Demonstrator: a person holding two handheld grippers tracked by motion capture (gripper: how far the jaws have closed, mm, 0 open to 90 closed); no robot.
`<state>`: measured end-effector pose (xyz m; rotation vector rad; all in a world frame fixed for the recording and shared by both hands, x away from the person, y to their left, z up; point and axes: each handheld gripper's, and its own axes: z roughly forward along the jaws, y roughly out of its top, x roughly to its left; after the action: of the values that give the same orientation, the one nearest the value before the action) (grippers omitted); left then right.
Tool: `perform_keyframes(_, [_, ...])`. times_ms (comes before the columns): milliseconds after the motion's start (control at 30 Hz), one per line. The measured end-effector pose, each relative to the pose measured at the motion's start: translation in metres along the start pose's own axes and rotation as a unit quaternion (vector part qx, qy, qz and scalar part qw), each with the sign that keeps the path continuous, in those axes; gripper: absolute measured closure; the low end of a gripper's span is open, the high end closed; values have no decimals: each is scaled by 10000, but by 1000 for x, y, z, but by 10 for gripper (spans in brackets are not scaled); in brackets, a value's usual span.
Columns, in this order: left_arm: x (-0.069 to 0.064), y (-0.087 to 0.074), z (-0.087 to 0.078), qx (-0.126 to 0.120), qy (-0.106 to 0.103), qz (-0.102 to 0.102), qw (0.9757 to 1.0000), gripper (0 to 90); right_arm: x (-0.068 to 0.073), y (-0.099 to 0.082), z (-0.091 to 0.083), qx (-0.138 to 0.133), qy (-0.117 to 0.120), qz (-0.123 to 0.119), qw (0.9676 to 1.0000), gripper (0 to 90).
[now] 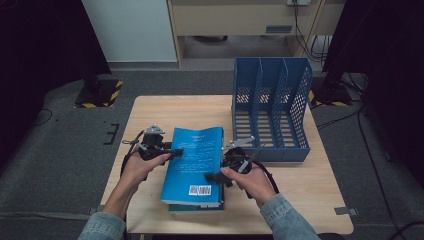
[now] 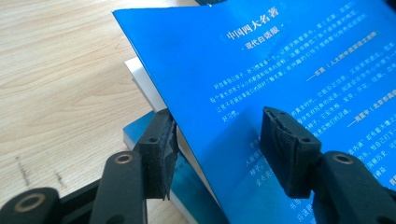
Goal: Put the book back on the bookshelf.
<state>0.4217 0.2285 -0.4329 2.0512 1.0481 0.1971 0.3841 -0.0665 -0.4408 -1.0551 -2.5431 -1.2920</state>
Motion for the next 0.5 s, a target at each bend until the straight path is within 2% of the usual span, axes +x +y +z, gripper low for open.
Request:
perform_keyframes(100, [0, 0, -2, 50, 80, 31, 10000, 469, -4, 5, 6, 58, 148, 13, 9999, 147])
perform_keyframes(200, [1, 0, -2, 99, 123, 29, 9999, 468, -9, 6, 12, 135, 164, 94, 9997, 147])
perform_keyframes(300, [3, 0, -1, 117, 93, -29, 9999, 460, -11, 5, 15, 132, 217, 119, 9996, 147])
perform_keyframes(400, [2, 0, 1, 156, 79, -4, 9998, 412, -14, 4, 17, 117, 290, 157, 9994, 147])
perform_keyframes(500, [4, -1, 3, 152, 4, -115, 9998, 372, -18, 1, 19, 82, 384, 227, 9990, 146])
